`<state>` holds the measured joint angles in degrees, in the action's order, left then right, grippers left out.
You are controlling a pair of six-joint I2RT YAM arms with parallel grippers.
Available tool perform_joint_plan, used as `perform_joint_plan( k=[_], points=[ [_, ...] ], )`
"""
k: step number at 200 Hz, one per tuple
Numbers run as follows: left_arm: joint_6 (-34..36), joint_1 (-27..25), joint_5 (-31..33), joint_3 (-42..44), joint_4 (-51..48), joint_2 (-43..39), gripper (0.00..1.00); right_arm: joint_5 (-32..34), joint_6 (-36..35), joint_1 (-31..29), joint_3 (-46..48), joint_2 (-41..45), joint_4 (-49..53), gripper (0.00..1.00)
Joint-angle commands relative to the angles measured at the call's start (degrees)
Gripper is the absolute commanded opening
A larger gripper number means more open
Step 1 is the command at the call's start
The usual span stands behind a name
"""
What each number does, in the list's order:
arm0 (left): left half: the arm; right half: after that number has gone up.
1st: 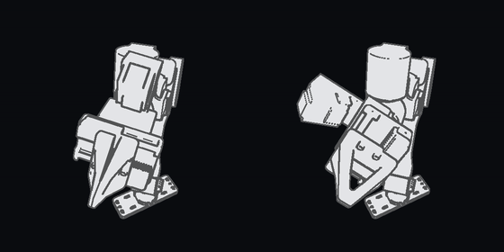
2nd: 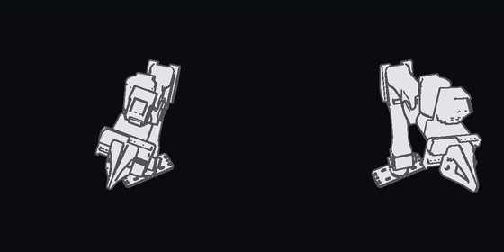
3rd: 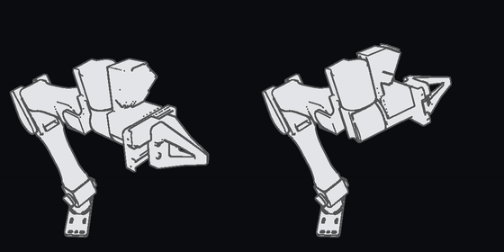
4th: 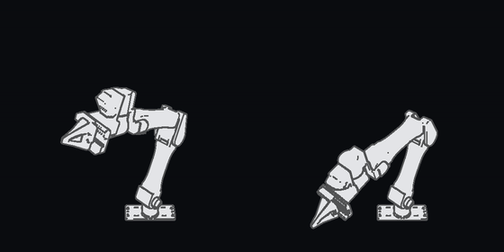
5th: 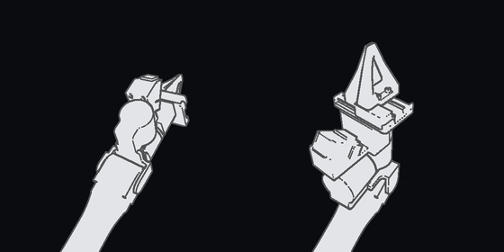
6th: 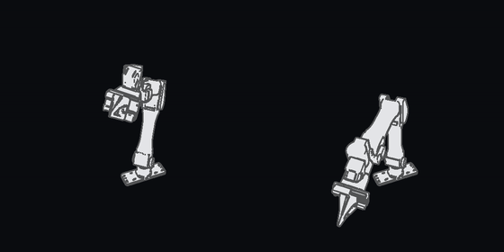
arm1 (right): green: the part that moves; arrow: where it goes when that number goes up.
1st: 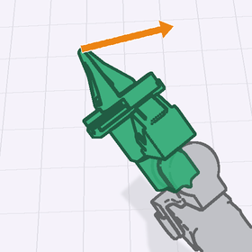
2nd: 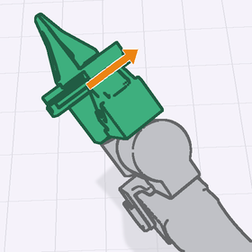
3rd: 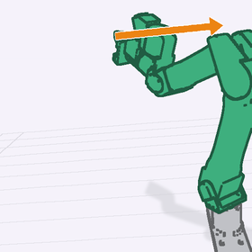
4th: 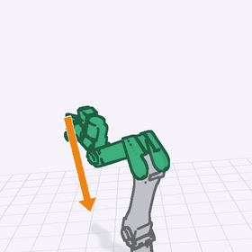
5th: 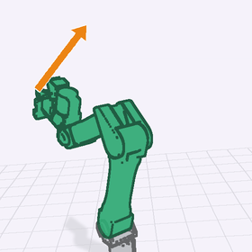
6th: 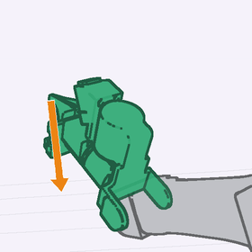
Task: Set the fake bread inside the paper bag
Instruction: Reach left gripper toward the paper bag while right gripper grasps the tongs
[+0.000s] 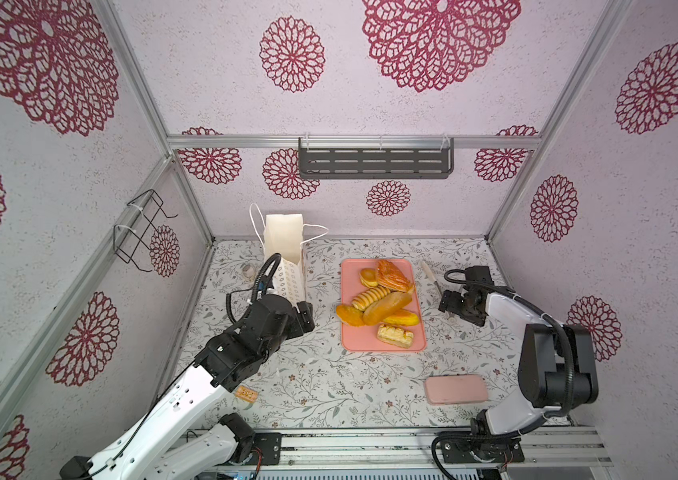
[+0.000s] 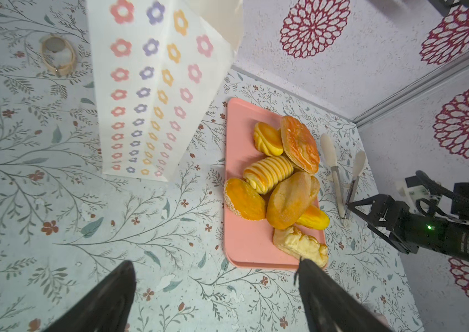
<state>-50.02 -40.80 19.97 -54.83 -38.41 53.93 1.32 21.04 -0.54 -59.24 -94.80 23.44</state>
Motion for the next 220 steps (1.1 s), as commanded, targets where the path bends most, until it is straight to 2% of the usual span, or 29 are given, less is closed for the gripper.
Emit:
perform_joint_plan(
  k=[1, 37, 109, 190, 220],
  points=[
    [-5.0, -2.7, 5.1, 0.8, 6.7, 1.1, 0.92, 2.6, -1.5, -0.5, -3.5, -2.3, 0.5, 0.96],
    [-6.1, -3.9, 6.9, 3.2, 9.4, 0.1, 0.92, 4.8, -2.6, -0.5, -7.8, -7.4, 0.8, 0.98],
    [-6.6, -3.9, 10.8, 6.0, 7.5, -5.6, 0.94, 6.7, -5.0, -0.7, -15.3, -15.4, 1.3, 0.98],
    [-7.2, -3.9, 10.4, 6.5, 7.7, -5.3, 0.94, 5.2, -4.9, -0.7, -19.5, -19.4, 1.5, 0.98],
    [-7.1, -3.9, 10.7, 6.7, 7.5, -5.5, 0.95, 5.2, -5.2, -0.7, -20.0, -20.1, 1.6, 0.95]
  ],
)
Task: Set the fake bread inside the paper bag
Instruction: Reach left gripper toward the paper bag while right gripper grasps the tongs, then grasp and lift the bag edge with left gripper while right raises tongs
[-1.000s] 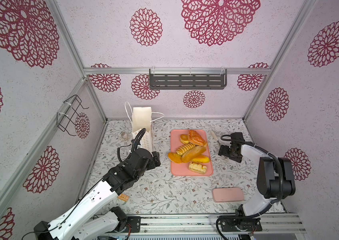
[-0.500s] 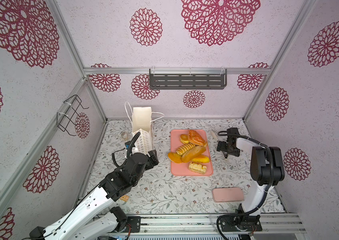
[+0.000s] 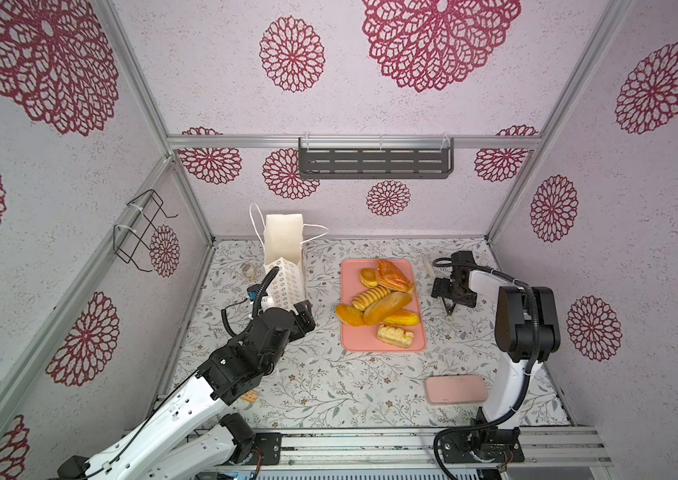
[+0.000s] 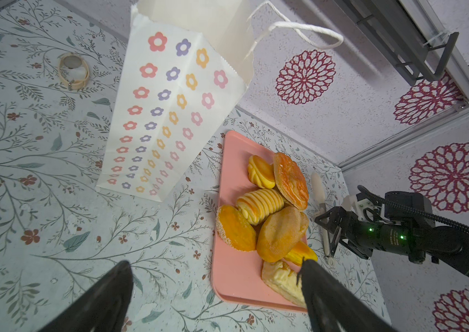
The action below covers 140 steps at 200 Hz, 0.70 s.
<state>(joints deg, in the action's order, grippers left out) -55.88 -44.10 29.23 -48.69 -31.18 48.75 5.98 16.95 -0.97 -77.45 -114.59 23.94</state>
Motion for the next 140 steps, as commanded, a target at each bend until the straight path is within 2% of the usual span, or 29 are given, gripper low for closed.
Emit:
perform_joint_plan(
  k=[1, 42, 80, 140],
  points=[
    [-1.2, -0.6, 1.4, 0.5, 0.2, -0.3, 0.95, 0.5, -1.1, -0.2, -1.9, -0.4, 1.1, 0.95],
    [-1.3, -0.6, 1.5, 0.5, 0.2, -0.6, 0.95, -0.2, -0.7, -0.2, -2.9, -1.7, 1.0, 0.86],
    [-1.5, -0.6, 1.9, 0.9, -0.5, -1.5, 0.95, -0.1, -0.1, -0.1, -2.6, -1.5, 0.6, 0.69],
    [-0.5, -0.4, 2.9, -0.5, -2.0, -1.5, 0.98, -0.2, 0.6, -0.1, 1.6, 6.7, -1.5, 0.47]
  ],
)
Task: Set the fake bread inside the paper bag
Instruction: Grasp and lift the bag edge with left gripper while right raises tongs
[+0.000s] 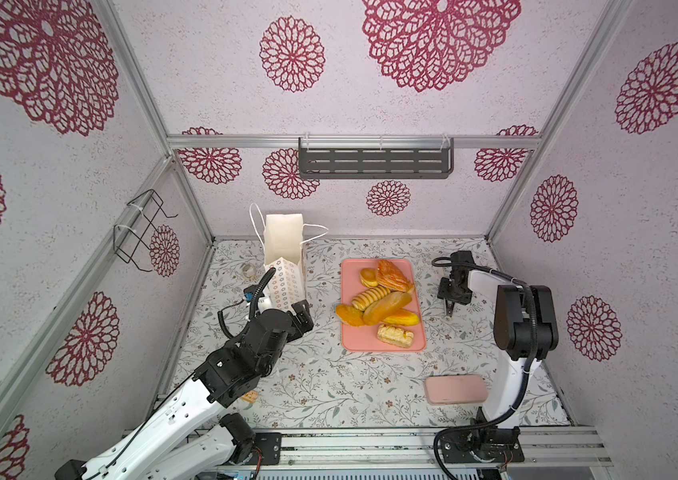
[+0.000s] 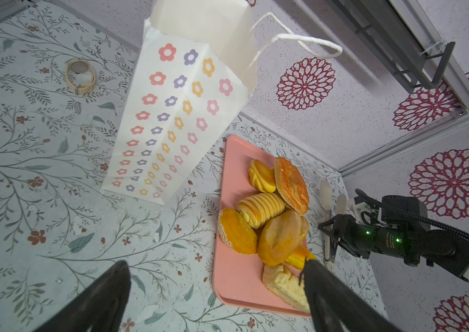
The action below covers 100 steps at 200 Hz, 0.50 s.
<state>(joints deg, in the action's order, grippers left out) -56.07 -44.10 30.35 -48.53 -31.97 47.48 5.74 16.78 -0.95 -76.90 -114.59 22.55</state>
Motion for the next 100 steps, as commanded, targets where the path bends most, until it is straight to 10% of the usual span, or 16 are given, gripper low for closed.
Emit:
perform_joint_plan(
  k=[1, 100],
  points=[
    [-0.2, -0.4, 1.8, -0.7, -1.2, -0.2, 0.98, 0.0, 0.9, -0.1, 1.0, 6.9, -0.1, 0.47],
    [8.2, 5.7, 2.0, -11.4, -10.1, -0.1, 0.97, -4.3, 3.0, -0.2, 5.8, 23.4, 1.5, 0.3]
  ],
)
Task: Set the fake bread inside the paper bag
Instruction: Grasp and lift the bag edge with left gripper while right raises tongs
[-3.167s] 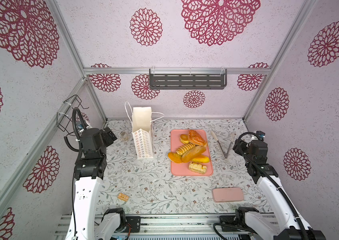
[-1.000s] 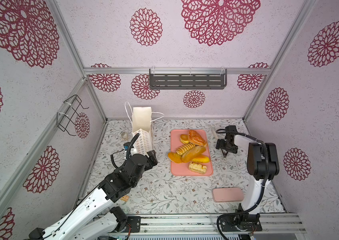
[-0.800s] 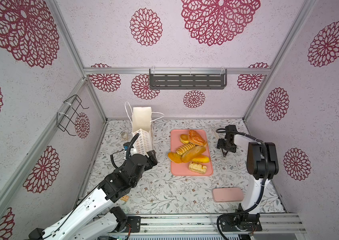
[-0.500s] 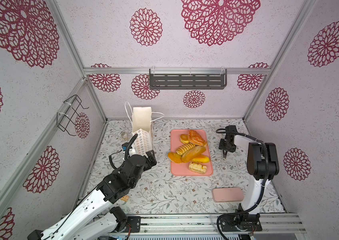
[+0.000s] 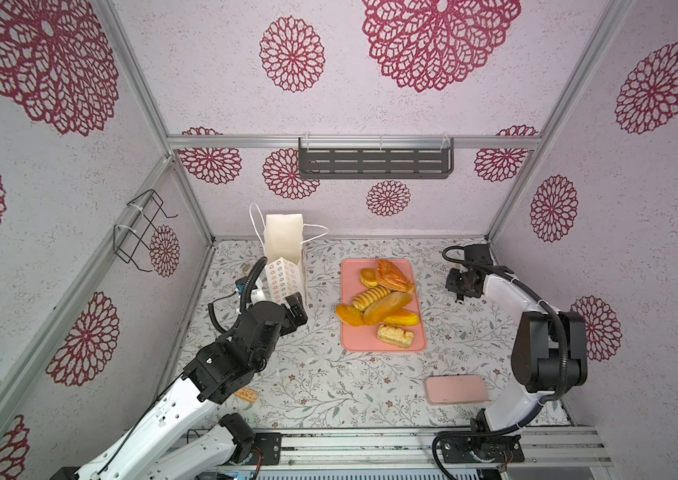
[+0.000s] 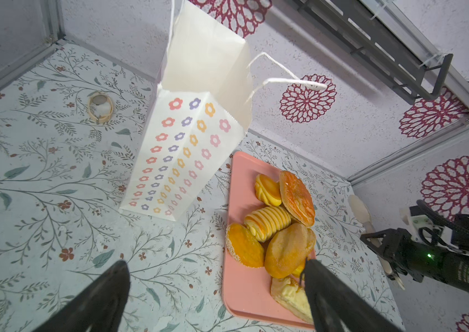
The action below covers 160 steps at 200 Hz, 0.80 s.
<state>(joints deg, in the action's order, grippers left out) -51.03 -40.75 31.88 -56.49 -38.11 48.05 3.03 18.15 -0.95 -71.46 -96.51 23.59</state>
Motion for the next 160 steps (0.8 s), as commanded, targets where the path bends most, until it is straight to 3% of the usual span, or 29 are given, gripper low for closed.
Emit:
perform_joint_plan(
  k=[1, 48, 79, 121, 160],
  points=[
    [3.2, 2.6, 0.4, -3.6, -4.2, -0.7, 0.97, -1.7, 1.7, -0.2, 0.4, 5.5, 0.5, 0.3],
    [10.2, 11.4, -1.5, -14.1, -13.5, 1.8, 0.98, -5.2, 3.8, -0.5, 2.3, 12.3, 0.3, 0.26],
    [15.0, 20.2, -8.2, -20.7, -16.9, 5.9, 0.98, -7.6, 3.5, -3.1, 2.9, 16.0, 0.5, 0.25],
    [20.2, 27.9, -18.9, -29.5, -18.0, 18.0, 0.97, -10.1, 2.7, -8.7, 0.0, 18.9, 5.7, 0.2],
    [23.6, 31.9, -23.1, -37.0, -17.7, 30.5, 0.92, -10.4, 1.7, -13.6, -0.8, 23.5, 9.2, 0.24]
  ],
)
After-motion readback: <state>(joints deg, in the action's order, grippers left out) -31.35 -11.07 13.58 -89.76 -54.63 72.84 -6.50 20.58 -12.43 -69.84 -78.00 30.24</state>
